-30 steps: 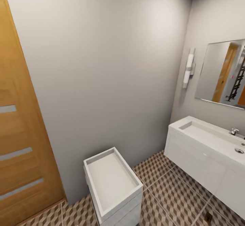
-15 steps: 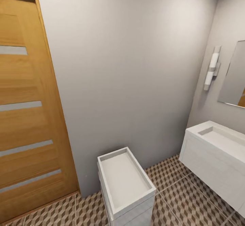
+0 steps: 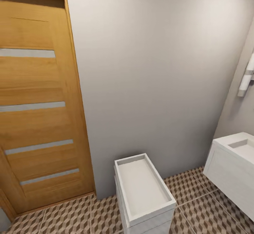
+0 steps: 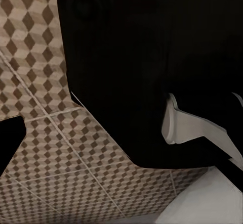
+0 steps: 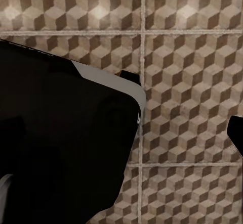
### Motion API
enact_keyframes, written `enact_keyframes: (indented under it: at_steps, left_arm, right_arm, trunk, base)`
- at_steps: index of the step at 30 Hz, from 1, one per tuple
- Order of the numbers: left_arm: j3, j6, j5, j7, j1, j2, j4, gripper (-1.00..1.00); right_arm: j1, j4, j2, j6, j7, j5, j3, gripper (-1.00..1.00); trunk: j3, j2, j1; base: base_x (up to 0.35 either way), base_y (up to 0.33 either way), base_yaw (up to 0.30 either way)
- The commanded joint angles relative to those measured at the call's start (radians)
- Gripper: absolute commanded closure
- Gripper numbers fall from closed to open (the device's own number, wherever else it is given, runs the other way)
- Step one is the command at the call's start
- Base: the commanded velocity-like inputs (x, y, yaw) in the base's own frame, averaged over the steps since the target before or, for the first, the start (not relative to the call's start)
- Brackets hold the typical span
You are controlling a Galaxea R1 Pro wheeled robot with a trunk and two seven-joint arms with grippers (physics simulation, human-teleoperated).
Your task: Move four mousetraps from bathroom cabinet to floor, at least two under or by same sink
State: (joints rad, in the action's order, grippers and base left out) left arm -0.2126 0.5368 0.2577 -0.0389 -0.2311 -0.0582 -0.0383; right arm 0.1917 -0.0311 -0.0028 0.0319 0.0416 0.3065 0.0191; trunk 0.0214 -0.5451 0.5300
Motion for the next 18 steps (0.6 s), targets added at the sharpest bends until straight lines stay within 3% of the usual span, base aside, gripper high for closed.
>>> enact_keyframes:
  at_steps: [1, 18]
  left_arm:
    - [-0.007, 0.005, 0.011, -0.004, 0.000, 0.000, -0.002, -1.00]
    - [-0.005, 0.006, 0.013, -0.003, 0.000, 0.003, 0.000, -1.00]
  right_arm:
    - [0.002, -0.003, 0.000, 0.003, 0.001, 0.005, 0.002, -1.00]
    - [0.002, -0.002, -0.002, 0.003, 0.001, 0.005, 0.002, -1.00]
  trunk:
    - [0.002, -0.002, 0.000]
    - [0.002, -0.002, 0.000]
  base:
    - [0.000, 0.000, 0.290]
    - [0.000, 0.000, 0.290]
